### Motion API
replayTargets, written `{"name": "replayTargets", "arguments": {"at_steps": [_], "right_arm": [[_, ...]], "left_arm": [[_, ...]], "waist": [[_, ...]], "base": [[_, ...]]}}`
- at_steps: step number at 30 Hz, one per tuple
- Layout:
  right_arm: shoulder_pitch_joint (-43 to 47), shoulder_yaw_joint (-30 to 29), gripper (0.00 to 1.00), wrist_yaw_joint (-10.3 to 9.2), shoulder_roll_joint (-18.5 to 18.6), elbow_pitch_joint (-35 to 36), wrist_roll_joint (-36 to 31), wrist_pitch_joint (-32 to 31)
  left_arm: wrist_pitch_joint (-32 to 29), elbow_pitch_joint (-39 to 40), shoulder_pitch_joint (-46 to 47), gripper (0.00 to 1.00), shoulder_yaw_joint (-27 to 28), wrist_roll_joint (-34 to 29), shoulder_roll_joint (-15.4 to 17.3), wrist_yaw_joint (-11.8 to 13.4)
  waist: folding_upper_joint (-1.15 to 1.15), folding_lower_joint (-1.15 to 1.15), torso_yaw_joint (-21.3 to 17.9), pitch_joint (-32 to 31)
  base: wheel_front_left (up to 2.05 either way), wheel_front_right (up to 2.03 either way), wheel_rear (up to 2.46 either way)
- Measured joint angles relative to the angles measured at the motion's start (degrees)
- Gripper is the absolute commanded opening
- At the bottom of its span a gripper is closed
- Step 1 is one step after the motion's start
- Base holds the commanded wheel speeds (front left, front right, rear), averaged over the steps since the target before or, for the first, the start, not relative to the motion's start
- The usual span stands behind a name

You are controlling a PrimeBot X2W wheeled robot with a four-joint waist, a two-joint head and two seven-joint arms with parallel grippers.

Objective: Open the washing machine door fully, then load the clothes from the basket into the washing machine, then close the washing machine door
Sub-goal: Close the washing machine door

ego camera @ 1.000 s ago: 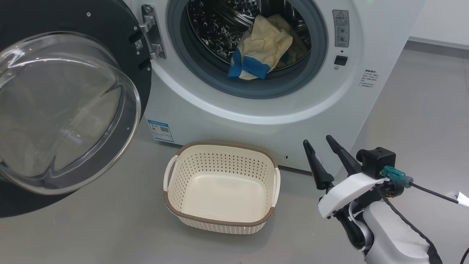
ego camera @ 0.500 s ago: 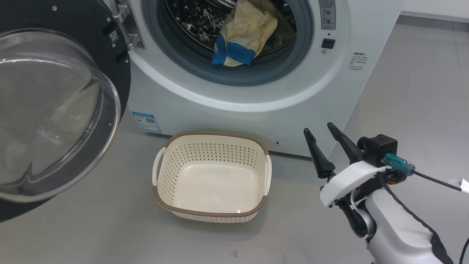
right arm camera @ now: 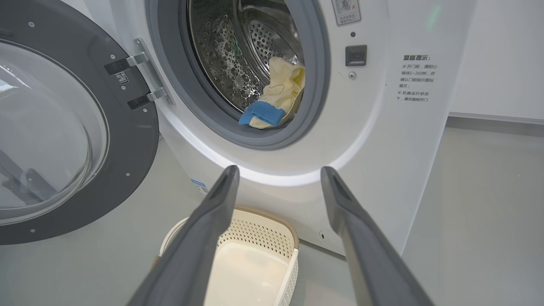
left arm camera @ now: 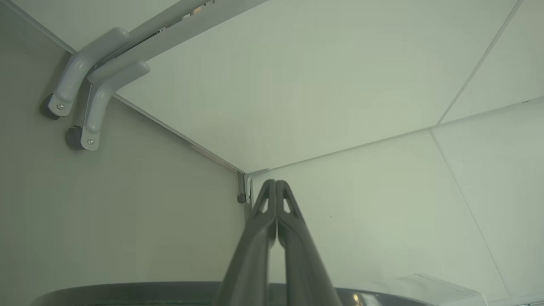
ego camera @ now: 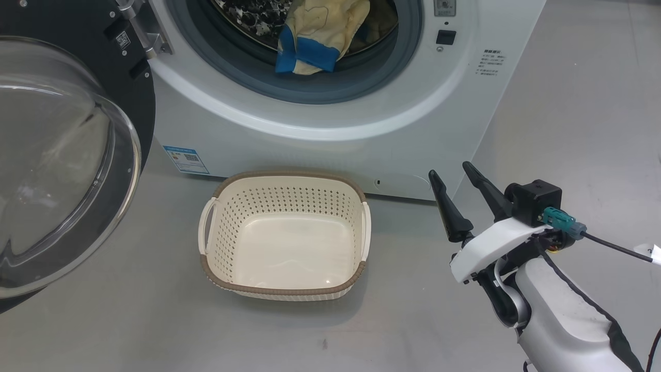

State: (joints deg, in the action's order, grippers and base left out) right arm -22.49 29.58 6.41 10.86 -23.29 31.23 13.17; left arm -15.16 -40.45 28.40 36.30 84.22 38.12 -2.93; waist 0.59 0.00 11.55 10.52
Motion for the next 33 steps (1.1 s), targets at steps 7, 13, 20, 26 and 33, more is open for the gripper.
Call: {"name": "replayTargets", "arguments": {"at_steps": [7, 13, 20, 26, 33], "right_arm": [[-0.1, 0.0, 1.00, -0.09, 0.0, 0.0, 0.0, 0.0], [-0.1, 0.0, 1.00, -0.45, -0.1, -0.1, 0.0, 0.0], [-0.1, 0.1, 1.00, -0.52, -0.1, -0.1, 0.0, -0.1], [-0.1, 0.1, 1.00, -0.53, -0.1, -0.1, 0.0, -0.1], [-0.2, 0.1, 1.00, -0.53, -0.3, -0.3, 0.0, -0.1]], "left_arm": [[-1.5, -4.4, 0.7, 0.00, -1.8, -0.1, 0.8, -0.5], [-6.1, -6.5, 2.2, 0.00, -3.3, 1.5, 1.0, -1.3], [-8.7, -9.8, 2.8, 0.00, -4.1, 1.5, 2.4, -1.6], [-11.7, -11.2, 3.5, 0.00, -5.9, 1.5, 3.2, -2.0], [-15.9, -11.8, 3.7, 0.00, -8.7, 1.4, 4.3, -2.8]], "waist": [[0.00, 0.00, -0.5, 0.1], [0.00, 0.00, -0.7, 0.1], [0.00, 0.00, -0.9, 0.6], [0.00, 0.00, -1.0, 0.7], [0.00, 0.00, -0.8, 0.5]], "base": [[0.00, 0.00, 0.00], [0.00, 0.00, 0.00], [0.00, 0.00, 0.00], [0.00, 0.00, 0.00], [0.00, 0.00, 0.00]]}}
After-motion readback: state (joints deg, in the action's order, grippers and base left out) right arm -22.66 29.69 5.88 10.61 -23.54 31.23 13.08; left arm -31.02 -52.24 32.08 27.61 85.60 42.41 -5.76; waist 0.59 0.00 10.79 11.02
